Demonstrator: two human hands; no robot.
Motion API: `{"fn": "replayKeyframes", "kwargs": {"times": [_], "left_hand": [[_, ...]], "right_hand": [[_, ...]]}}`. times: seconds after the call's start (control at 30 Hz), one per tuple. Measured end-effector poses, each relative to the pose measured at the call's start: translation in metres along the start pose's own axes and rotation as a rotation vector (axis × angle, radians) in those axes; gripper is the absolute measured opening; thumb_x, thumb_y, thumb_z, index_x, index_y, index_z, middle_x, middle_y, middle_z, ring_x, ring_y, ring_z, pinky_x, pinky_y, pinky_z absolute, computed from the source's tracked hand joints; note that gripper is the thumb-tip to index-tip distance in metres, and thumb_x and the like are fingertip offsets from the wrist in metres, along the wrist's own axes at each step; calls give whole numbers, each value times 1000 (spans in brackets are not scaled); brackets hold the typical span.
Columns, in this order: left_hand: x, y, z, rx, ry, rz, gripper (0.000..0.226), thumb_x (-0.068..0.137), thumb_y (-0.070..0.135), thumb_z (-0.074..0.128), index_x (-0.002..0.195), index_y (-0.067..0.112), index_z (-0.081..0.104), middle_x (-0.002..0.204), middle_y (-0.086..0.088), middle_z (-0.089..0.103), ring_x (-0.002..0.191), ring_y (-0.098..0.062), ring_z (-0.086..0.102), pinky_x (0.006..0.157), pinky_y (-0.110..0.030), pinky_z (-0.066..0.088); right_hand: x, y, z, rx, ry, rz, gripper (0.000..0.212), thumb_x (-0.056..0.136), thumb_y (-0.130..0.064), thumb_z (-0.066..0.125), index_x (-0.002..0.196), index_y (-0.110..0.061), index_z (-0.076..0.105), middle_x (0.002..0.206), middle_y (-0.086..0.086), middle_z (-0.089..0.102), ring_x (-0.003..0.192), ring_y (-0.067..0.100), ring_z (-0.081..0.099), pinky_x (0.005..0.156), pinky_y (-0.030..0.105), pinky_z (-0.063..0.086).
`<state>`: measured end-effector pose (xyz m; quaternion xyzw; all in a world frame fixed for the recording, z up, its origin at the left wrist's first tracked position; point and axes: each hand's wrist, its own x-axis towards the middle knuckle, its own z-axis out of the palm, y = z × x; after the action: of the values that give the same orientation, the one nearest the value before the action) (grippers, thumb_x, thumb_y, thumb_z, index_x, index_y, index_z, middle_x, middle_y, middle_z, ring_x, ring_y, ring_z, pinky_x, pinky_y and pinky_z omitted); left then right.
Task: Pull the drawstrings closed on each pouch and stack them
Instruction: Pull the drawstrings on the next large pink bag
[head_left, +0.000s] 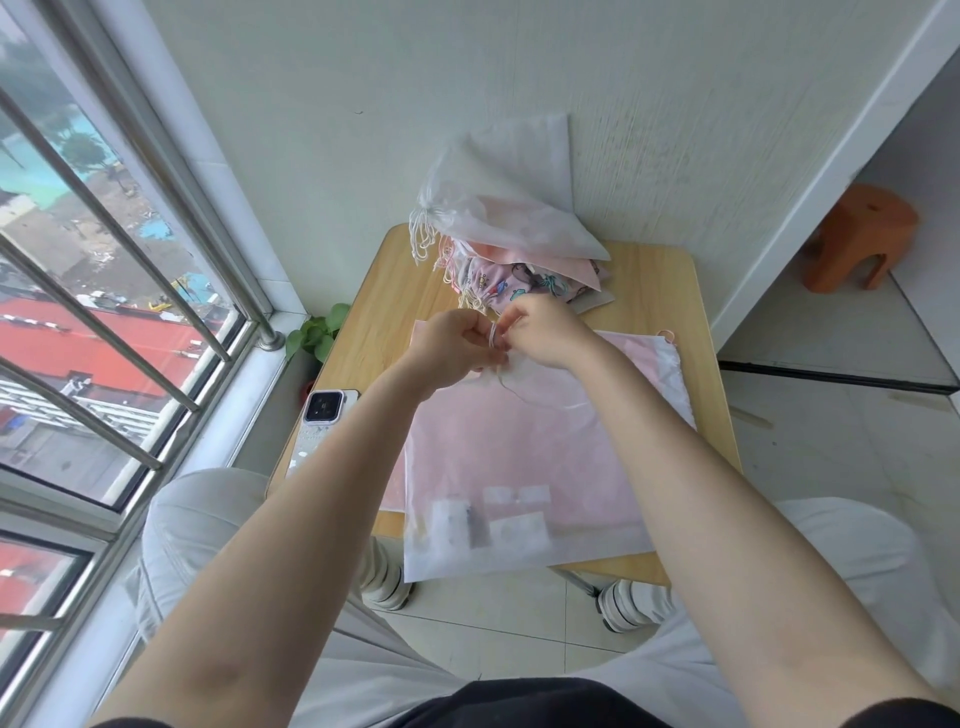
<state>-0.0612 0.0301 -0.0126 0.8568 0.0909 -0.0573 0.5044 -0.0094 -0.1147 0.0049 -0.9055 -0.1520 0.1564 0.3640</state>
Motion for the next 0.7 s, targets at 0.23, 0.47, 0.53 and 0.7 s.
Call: {"fn": "replayKeyframes", "kwargs": {"times": [0.23, 0.47, 0.53, 0.7], "left_hand": [[0, -11, 7, 36, 202, 138, 22, 74, 10, 80, 74, 24, 63, 71, 7, 70, 61, -6, 61, 70, -29, 50], [2, -16, 13, -43, 232, 132, 13, 74, 16, 80, 72, 23, 70, 69, 6, 71, 64, -8, 64, 74, -38, 57], [1, -16, 13, -92, 222, 110, 10, 74, 23, 82, 73, 24, 72, 70, 4, 72, 63, -9, 64, 74, -38, 58], [-6, -11, 15, -235, 191, 93, 5, 83, 25, 77, 79, 22, 77, 76, 1, 75, 71, -14, 68, 76, -34, 59]], "right_hand": [[-7, 2, -2, 83, -139, -18, 25, 75, -12, 77, 93, -20, 61, 87, -4, 63, 77, 11, 57, 69, 24, 43], [-1, 7, 6, -13, -53, -31, 17, 70, -14, 77, 80, -22, 66, 85, -3, 66, 82, 18, 60, 81, 34, 51], [0, 7, 8, -113, -22, -40, 7, 73, -17, 72, 79, -20, 71, 85, 1, 69, 86, 22, 63, 81, 37, 52], [-1, 6, 15, -315, -50, -92, 22, 90, -22, 51, 88, -11, 70, 93, 12, 68, 90, 31, 59, 76, 37, 50]]}}
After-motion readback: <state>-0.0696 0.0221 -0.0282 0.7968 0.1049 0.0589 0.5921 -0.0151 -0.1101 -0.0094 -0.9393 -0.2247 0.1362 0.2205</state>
